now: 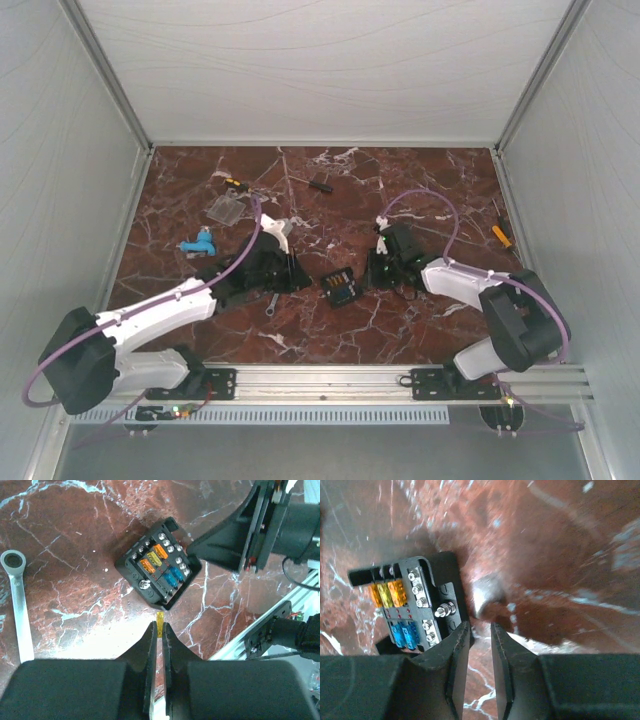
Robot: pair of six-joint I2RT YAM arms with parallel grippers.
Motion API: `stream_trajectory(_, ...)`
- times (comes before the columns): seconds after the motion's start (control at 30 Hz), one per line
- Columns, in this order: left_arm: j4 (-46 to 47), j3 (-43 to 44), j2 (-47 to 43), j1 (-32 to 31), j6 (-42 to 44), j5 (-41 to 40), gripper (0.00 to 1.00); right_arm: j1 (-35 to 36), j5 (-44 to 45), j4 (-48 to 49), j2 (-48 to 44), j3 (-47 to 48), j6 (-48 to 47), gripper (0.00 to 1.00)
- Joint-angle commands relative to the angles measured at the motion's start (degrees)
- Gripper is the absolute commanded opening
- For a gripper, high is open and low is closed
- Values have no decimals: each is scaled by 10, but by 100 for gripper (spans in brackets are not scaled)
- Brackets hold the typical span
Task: Snap on the fuse box
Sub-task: Adjust the fuse box base at the center of the board.
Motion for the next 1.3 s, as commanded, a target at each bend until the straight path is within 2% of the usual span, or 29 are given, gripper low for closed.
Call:
stream_trajectory(0.0,-13,17,8,-5,-18,-26,0,46,-22,16,-9,-15,32,21)
stream_trajectory(0.23,-32,20,21,-15,-21,-42,0,104,-28,41,-5,-18,64,22)
stream_trajectory(0.6,-65,56,79,-61,-17,-114,0,135,-43,87,6,-18,48,23)
stream_trajectory(0.77,-94,84,109,-84,-19,-152,0,128,56,61,-48,-35,29,26)
stream_trajectory(1.0,-132,123,150,-113,-25,-202,0,107,161,83,-122,-86,42,42)
stream_trajectory(1.27,-162,144,190,-133,-55,-252,0,83,248,100,-180,-134,50,75)
